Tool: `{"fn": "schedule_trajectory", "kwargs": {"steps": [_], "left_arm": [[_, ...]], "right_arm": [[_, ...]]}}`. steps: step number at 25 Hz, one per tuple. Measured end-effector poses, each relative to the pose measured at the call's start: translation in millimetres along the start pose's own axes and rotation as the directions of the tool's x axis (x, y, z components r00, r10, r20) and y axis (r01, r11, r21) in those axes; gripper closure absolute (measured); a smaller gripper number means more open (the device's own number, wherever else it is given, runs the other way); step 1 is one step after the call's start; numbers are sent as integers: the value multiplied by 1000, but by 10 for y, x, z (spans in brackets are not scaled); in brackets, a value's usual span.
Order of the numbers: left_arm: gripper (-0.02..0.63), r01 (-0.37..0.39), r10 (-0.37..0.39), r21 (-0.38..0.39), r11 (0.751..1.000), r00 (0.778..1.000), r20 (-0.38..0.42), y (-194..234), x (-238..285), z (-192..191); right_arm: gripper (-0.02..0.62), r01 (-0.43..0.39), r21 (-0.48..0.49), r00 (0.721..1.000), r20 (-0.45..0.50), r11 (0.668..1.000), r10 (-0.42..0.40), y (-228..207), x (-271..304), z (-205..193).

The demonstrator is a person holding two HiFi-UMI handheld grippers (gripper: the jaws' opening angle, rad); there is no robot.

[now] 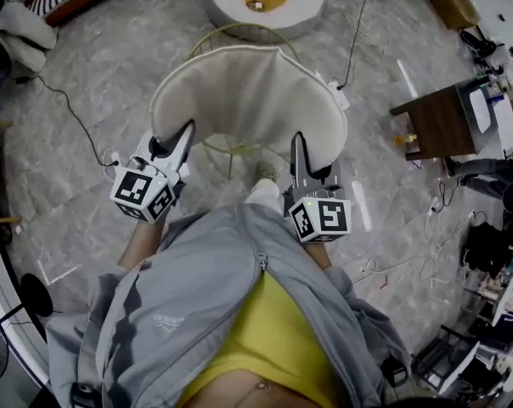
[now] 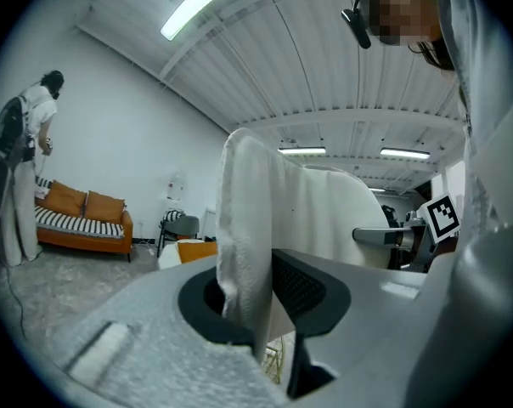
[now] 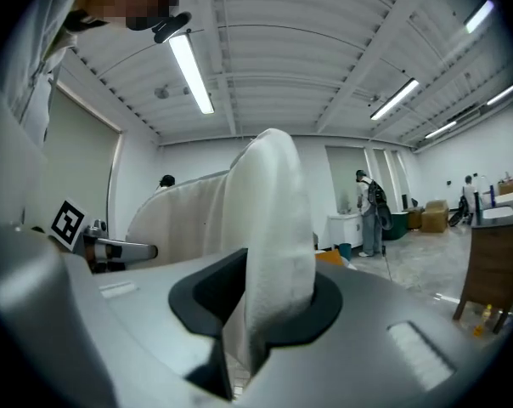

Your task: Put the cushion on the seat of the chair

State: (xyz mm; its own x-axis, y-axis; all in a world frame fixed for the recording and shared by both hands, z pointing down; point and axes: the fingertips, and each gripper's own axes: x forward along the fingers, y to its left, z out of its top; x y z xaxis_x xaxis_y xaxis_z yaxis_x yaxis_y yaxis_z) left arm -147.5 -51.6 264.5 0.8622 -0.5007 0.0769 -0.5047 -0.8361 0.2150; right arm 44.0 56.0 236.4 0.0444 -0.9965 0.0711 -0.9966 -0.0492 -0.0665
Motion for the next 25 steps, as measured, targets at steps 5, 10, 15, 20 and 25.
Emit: {"fn": "schedule_trajectory", "kwargs": {"steps": [5,10,15,20,25], "left_arm": [[535,-137,138,-35,990,990,34,94,450,112],[535,-270,272,-67,961,962,35,11,780,92],[535,-375,379,-101,922,925,32,-79,1008,-59],[535,-440,446,-128,889,894,29,-209,1276,-180],[535,-479,486,-158,864,874,4,-309,1366,-317]], "right_arm": [[528,-142,-21,990,-21,990,142,-433,671,143],[528,-279,-15,959,-54,960,278,-829,1111,162],[528,-389,-13,918,-84,921,387,-1115,1366,69],[528,-463,-13,880,-123,886,458,-1446,1545,-7],[528,-507,10,851,-152,862,502,-1593,1623,-127]]}}
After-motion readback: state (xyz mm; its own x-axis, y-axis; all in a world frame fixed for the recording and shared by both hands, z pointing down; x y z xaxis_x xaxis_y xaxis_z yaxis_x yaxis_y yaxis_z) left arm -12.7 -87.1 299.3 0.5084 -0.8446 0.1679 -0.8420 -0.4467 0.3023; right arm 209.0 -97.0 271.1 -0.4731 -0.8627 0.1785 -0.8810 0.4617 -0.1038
